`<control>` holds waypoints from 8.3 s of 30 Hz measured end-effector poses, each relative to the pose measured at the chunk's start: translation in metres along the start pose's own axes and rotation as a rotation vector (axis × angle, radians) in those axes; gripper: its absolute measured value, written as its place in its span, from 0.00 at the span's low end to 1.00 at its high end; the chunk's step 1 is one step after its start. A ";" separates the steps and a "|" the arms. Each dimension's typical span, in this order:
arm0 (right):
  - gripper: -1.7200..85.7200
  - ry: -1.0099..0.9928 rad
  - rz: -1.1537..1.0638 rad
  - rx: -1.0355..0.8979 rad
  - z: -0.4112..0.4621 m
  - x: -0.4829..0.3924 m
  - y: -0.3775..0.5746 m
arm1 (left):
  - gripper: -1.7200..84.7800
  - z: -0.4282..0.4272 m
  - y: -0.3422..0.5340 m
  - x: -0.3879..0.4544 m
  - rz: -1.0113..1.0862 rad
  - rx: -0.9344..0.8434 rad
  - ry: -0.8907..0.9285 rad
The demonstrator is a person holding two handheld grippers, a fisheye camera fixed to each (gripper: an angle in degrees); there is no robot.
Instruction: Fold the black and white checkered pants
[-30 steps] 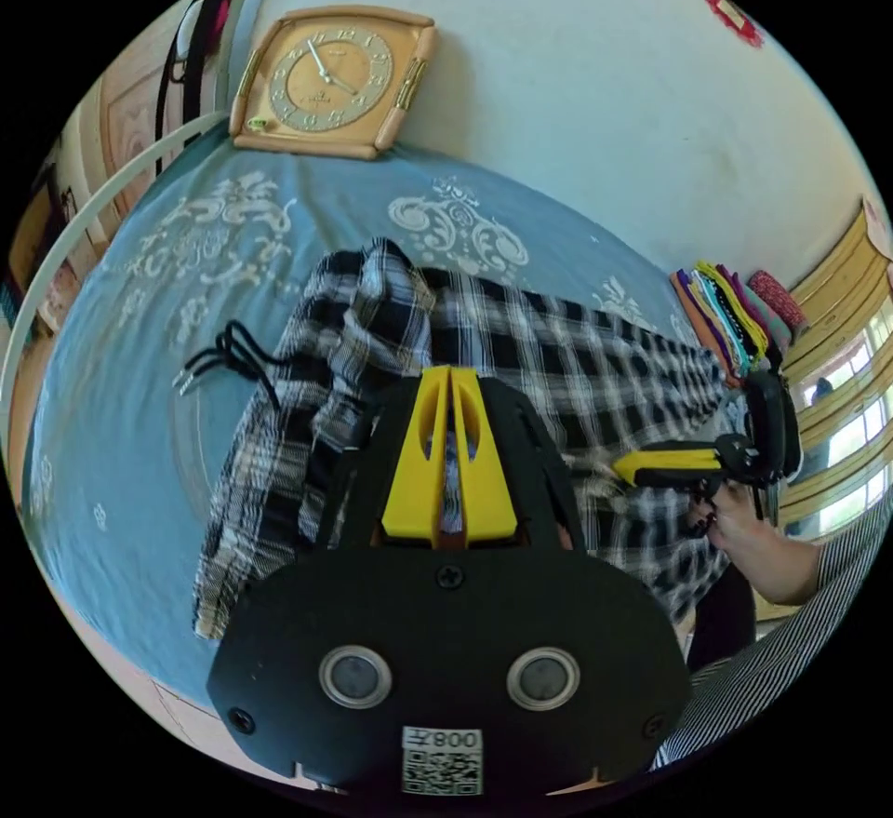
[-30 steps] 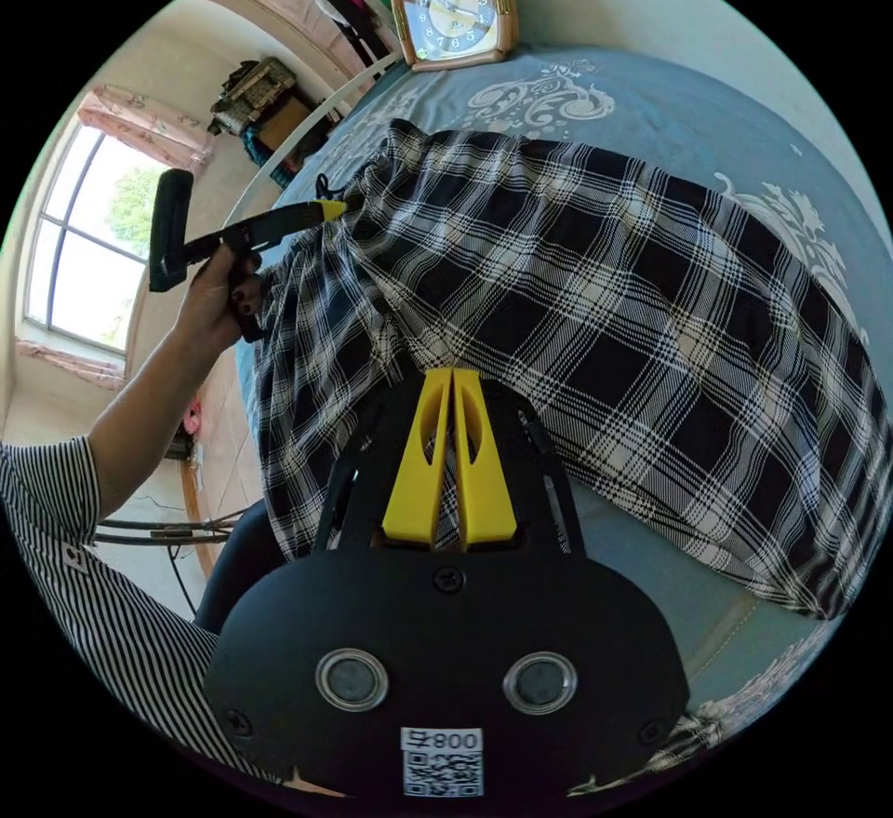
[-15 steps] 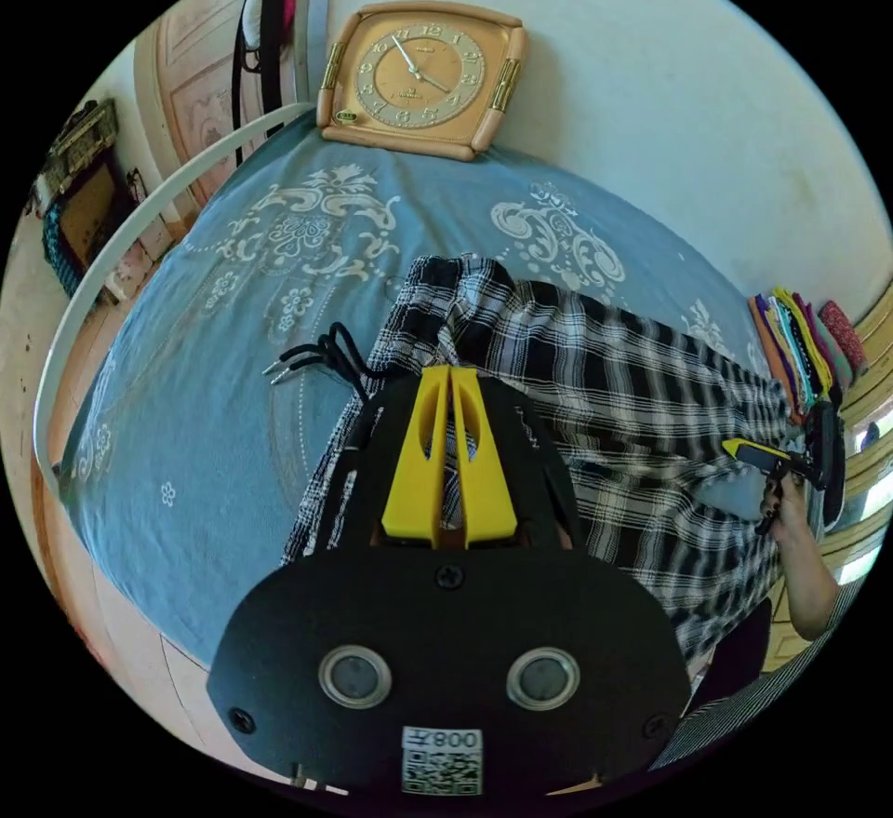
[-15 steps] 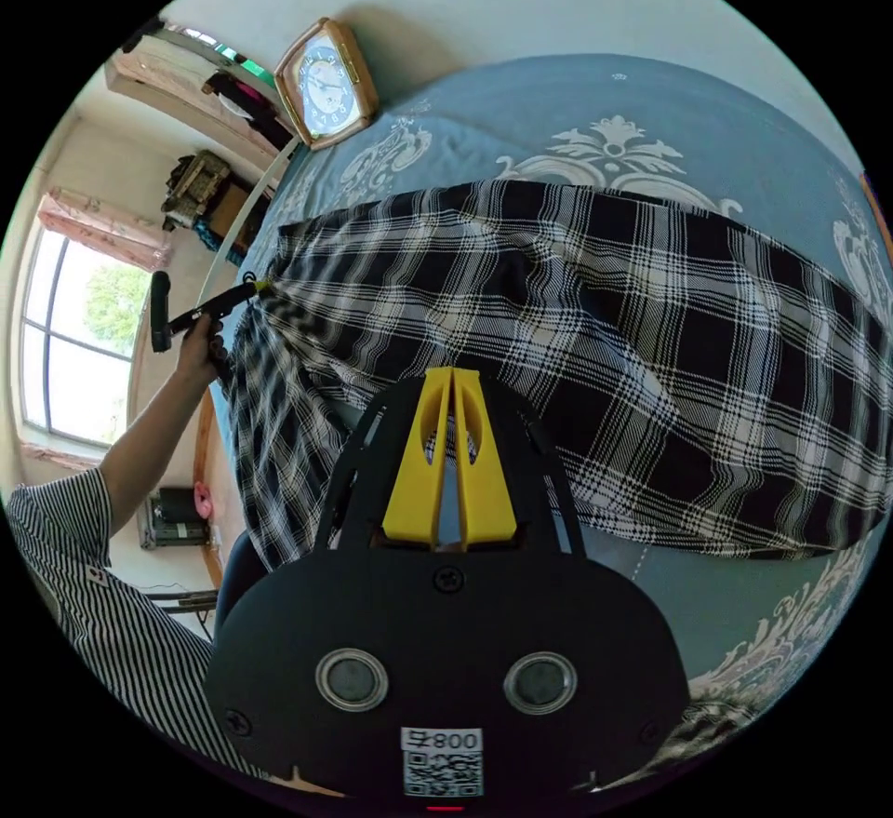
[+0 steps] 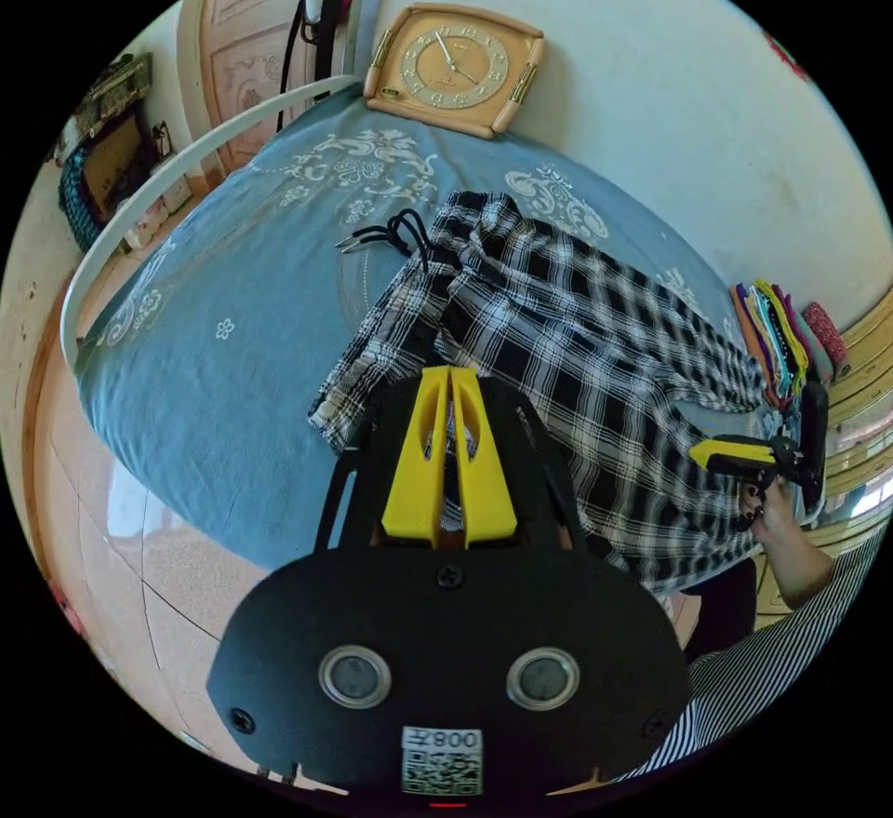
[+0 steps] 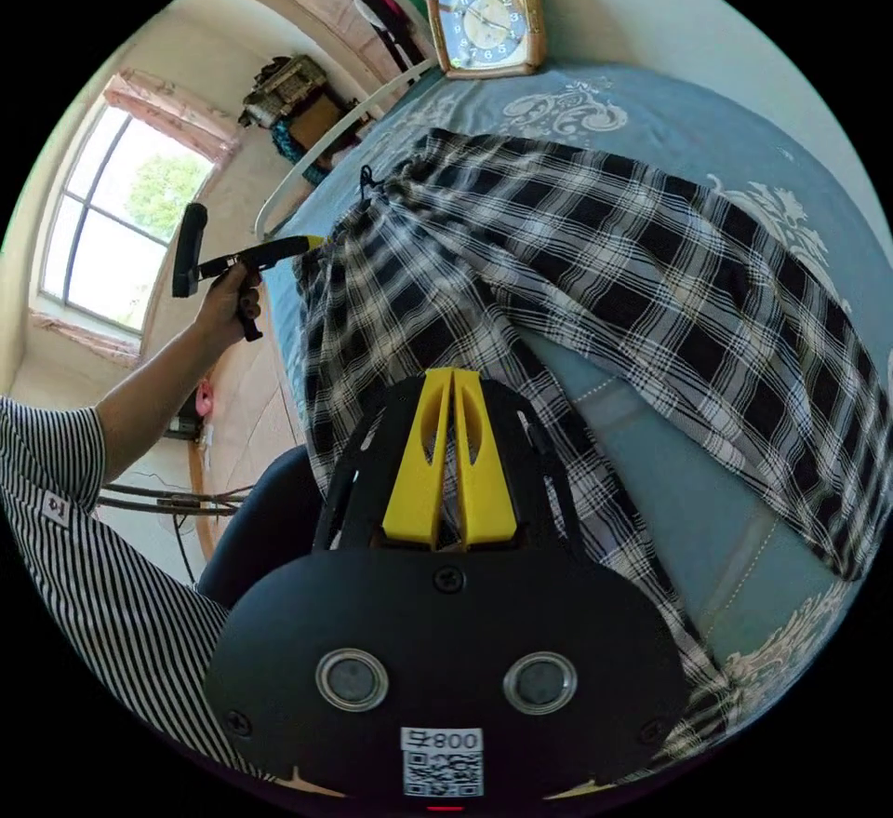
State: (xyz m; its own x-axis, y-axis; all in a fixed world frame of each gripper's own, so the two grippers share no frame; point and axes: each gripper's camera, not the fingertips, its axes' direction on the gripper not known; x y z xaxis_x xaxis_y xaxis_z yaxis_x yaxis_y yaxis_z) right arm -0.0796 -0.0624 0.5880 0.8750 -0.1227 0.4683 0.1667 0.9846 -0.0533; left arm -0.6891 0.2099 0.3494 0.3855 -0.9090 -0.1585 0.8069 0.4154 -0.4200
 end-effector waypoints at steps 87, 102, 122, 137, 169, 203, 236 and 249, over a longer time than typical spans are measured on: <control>0.11 0.330 0.877 0.386 -0.563 0.392 0.186 | 0.04 0.446 -0.008 0.481 0.717 -0.236 0.041; 0.02 0.426 0.813 0.261 -0.566 0.339 0.215 | 0.04 0.493 -0.008 0.464 0.697 -0.297 0.127; 0.07 0.532 0.752 0.305 -0.572 0.334 0.140 | 0.08 0.544 -0.090 0.484 0.673 -0.155 0.356; 0.11 0.551 0.782 0.289 -0.553 0.407 0.074 | 0.05 0.621 -0.154 0.536 0.743 -0.164 0.261; 0.02 0.731 0.768 0.258 -0.561 0.389 0.026 | 0.03 0.620 -0.180 0.518 0.650 0.000 0.298; 0.02 0.624 0.665 0.280 -0.514 0.353 0.084 | 0.02 0.597 -0.117 0.459 0.594 -0.049 0.218; 0.02 0.363 0.577 0.182 -0.508 0.213 0.224 | 0.02 0.474 0.056 0.413 0.578 -0.271 0.292; 0.02 0.399 0.726 0.123 -0.467 0.218 0.287 | 0.02 0.486 0.049 0.432 0.532 -0.275 0.225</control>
State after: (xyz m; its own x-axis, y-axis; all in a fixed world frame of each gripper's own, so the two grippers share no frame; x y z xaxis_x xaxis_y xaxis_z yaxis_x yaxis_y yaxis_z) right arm 0.3712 0.1356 0.2628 0.8449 0.5350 0.0057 -0.5310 0.8397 -0.1138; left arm -0.2656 -0.1462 0.6949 0.5746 -0.5779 -0.5795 0.3750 0.8153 -0.4413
